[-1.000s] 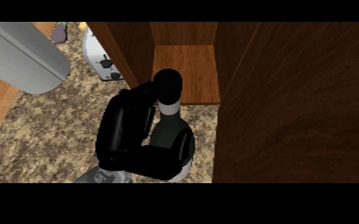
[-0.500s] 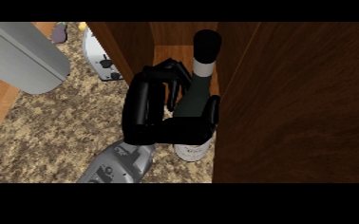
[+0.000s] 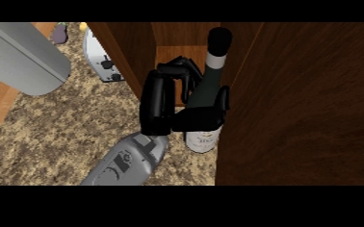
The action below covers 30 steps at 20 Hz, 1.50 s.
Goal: Pick up the wine, place it into the cabinet and close the cabinet
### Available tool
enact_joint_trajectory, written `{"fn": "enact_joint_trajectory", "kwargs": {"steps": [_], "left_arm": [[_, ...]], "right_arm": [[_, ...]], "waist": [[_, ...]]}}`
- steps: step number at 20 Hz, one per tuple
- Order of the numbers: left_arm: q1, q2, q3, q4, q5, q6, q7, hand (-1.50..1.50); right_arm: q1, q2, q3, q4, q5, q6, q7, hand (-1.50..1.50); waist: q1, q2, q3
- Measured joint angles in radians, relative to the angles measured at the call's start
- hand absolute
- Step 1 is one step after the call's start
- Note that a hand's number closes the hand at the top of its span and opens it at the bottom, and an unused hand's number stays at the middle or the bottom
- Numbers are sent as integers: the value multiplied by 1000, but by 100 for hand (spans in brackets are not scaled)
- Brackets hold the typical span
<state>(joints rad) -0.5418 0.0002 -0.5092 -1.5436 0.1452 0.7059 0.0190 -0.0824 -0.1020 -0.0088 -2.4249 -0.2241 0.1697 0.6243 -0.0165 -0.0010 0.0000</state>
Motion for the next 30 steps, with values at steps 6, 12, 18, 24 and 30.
{"fn": "enact_joint_trajectory", "kwargs": {"steps": [6, 12, 18, 24, 30], "left_arm": [[9, 0, 9, 71, 108, 9, -111, 150], [17, 0, -8, 136, 155, 20, -192, 150], [17, 3, 2, 235, 127, 7, -253, 150], [-1, 1, 34, 347, 149, -7, -361, 150], [-16, 5, 85, 394, 176, -28, -403, 150]], "right_arm": [[-5, -9, -22, 3, -3, 6, -7, -150], [13, -3, -9, 1, -2, 7, -14, -150], [19, 2, -6, 6, -1, 13, -38, -150], [9, -1, 1, 4, 1, 4, -22, -150], [-5, -16, -35, 7, -4, 9, -20, -150]], "waist": [[-1, 1, 0], [1, 0, 0], [4, 0, 0], [2, 1, 0], [4, 1, 0]]}}
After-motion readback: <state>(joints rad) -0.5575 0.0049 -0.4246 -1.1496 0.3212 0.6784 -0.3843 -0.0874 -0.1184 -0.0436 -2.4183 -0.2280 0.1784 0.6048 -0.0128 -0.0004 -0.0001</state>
